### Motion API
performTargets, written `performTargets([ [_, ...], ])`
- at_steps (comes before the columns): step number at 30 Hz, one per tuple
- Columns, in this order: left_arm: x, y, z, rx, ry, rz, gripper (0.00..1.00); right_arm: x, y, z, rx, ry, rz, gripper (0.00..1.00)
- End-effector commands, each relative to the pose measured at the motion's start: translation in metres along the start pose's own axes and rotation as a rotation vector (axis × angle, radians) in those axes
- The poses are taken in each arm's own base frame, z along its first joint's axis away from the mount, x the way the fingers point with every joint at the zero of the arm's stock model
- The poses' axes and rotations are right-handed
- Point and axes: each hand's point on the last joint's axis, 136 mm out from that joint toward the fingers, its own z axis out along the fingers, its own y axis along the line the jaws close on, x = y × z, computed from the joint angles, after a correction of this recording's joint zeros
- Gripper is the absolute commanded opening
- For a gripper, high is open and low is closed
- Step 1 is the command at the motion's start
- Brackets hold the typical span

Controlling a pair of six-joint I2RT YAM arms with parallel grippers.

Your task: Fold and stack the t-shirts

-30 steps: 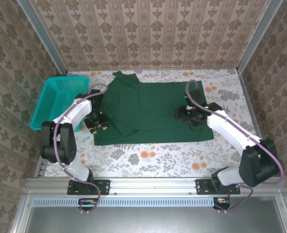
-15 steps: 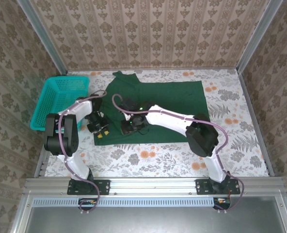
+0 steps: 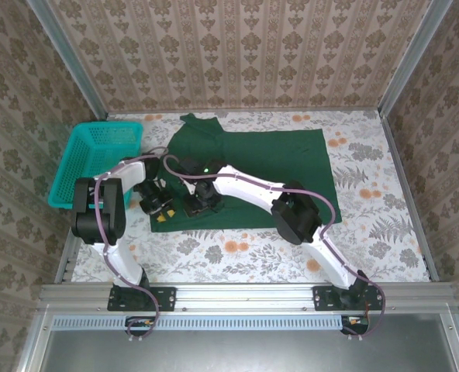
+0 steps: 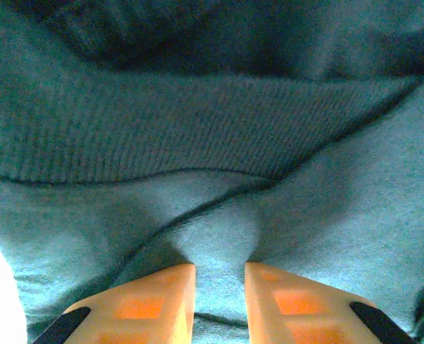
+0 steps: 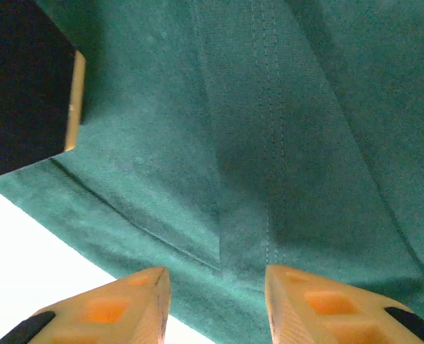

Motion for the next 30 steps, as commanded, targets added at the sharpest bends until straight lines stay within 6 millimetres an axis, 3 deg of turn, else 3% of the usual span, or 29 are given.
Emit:
performTargets([
  [1,0.004,0.008,0.007,-0.018,0.034,0.010,0.25,0.007,-0.002,0.004,0.050,0.049,-0.029,0.42],
  [13,0.004,0.013,0.011,-0.020,0.054,0.008,0.25,0.013,-0.019,0.028,0.146,0.119,-0.020,0.40],
  [30,0.005,0.018,0.015,-0.040,0.060,0.013,0.24,0.010,-0.028,0.031,0.151,0.121,0.002,0.12],
])
